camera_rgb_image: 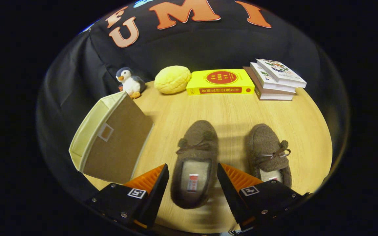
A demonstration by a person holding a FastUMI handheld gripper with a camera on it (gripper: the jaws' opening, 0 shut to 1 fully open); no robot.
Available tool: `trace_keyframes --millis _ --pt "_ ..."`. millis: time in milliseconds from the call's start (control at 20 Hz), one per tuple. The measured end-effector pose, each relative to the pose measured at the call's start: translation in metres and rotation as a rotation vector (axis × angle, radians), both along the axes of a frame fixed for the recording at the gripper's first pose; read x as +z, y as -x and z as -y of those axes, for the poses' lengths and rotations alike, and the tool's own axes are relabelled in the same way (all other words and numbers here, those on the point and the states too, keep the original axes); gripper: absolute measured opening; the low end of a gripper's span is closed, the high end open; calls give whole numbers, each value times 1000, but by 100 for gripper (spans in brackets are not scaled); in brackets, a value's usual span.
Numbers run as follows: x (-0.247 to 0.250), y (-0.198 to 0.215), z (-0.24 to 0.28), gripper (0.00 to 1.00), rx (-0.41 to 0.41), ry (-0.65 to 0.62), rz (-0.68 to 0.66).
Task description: Open the storage box then place both shoes into the box .Put the left shoe in first, then the right shoe, with the right side of both shoes facing outward in a uniform manner.
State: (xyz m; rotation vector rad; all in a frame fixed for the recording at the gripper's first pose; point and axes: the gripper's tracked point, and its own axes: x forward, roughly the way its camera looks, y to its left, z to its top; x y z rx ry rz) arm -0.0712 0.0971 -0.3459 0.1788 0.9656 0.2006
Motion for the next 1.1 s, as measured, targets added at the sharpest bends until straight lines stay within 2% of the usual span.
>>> trace_keyframes --millis 250,400,450,600,650,750,950,1100 --pt "-38 -14 11 73 1 48 -31" --pt "-52 -33 11 61 -42 37 -30" --pt "-55 -37 10 52 -65 28 -35" --pt "-65 -39 6 35 -102 10 -78" --pt "-62 -40 6 20 -112 3 -87" --pt "-56 -35 -3 10 -104 -44 -125" --pt "-18 -38 -24 7 -157 -177 -147" --pt "37 -51 -48 7 -189 -267 -114"
